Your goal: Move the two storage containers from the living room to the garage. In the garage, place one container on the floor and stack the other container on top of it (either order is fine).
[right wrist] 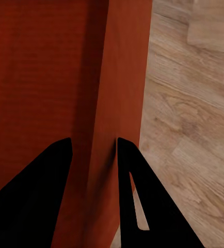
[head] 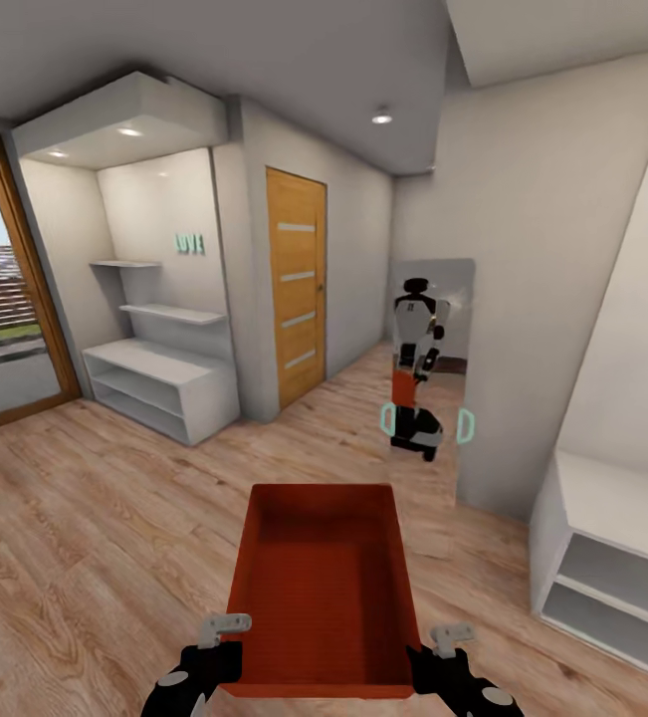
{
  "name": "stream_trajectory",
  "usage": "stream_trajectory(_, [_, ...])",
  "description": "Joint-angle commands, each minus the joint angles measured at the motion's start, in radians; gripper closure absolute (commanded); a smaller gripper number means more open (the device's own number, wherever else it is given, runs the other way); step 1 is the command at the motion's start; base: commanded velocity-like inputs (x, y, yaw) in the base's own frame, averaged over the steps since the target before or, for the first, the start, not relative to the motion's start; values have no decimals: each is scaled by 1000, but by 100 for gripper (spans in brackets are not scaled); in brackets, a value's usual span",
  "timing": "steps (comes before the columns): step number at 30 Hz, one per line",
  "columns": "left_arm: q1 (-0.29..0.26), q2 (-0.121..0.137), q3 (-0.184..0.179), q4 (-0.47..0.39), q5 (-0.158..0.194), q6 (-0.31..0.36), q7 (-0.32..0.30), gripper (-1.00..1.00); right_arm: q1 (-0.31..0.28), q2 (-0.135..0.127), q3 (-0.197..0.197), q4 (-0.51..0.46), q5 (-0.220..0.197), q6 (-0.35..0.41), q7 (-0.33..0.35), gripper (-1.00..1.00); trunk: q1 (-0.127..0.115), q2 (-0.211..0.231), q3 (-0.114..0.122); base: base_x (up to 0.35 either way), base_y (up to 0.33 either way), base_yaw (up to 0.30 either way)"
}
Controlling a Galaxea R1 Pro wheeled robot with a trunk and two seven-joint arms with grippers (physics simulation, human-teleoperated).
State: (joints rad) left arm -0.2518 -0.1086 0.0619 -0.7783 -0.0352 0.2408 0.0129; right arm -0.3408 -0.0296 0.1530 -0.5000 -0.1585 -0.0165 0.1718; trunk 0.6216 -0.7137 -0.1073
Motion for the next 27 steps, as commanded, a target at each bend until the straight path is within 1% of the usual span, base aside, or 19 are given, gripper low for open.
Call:
stream_trajectory(1, [-1,0,52,-12,-5,6,4,100,0,-3,23,0,74,-2,23,100,1,-1,-2,329,0,153])
stream_trajectory(20, [-1,-1,52,-12,-5,6,4,100,0,-3,23,0,75,-2,23,100,1,-1,-2,328,0,150])
stream_trajectory(27, [-1,-1,52,-12,-5,6,4,100,0,-3,23,0,76,-2,23,100,1,-1,-2,329,0,31])
